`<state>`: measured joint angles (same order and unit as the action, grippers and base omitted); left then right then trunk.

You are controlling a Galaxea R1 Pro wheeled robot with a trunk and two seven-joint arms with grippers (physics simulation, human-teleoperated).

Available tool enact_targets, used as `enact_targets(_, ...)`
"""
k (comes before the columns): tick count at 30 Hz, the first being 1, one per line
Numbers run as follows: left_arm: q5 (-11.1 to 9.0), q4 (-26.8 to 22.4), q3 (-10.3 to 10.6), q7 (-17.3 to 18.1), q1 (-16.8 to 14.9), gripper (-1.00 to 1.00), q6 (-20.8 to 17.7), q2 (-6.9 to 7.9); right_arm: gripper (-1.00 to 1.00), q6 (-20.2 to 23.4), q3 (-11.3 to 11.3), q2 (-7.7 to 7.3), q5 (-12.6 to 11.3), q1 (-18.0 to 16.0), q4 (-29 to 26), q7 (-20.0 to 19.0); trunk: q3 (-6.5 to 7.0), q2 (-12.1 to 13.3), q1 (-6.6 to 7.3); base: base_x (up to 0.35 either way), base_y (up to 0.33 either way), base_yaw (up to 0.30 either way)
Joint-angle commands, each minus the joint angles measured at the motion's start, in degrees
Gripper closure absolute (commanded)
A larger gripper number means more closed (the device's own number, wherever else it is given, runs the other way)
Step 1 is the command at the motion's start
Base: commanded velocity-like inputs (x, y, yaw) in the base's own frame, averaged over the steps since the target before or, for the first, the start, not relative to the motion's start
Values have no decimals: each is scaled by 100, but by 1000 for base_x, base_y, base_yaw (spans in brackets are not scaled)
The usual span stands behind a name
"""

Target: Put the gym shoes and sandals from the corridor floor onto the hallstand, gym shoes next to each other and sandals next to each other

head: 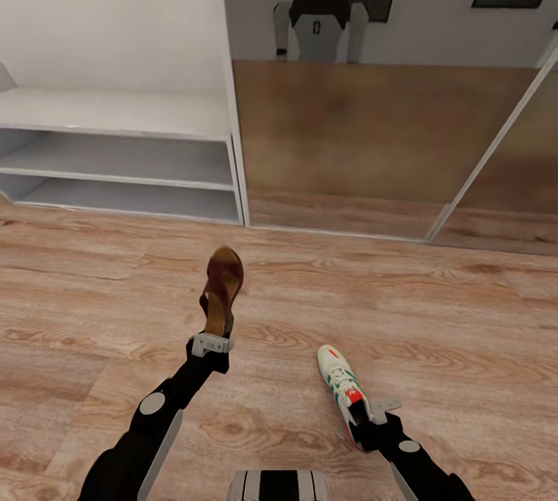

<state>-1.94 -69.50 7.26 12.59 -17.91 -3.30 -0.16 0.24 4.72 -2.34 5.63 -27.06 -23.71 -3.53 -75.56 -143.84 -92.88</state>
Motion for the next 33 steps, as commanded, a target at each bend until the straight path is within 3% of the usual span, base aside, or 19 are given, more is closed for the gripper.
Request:
enact_targets(1, -5, -7, -6, 24, -1, 100, -31, -2, -100, 2, 12, -3, 58, -1, -5, -5, -36, -3, -1, 0, 0, 0)
enact_targets(5, -2, -4, -6, 24, -2, 100, -31, -2, -100, 5, 12, -9, 55, -1, -9, -6, -135, -7, -9, 0, 0, 0)
enact_targets(20, 0, -11, -6, 24, -2, 100, -31, 5, -100, 11, 5, -30, 52, -2, -15, -7, -153, -7, -9, 0, 0, 0)
enact_targets(29, 1, -13, -7, 24, -10, 100, -31, 2, -100, 11, 3, -38, 52, -1, -18, -7, -366, -19, -32, 0, 0, 0)
enact_targets(33, 6, -12, -6, 24, -10, 100, -30, -1, -100, 11, 3, -40, 52, -1, -19, 0, -384, -19, -32, 0, 0, 0)
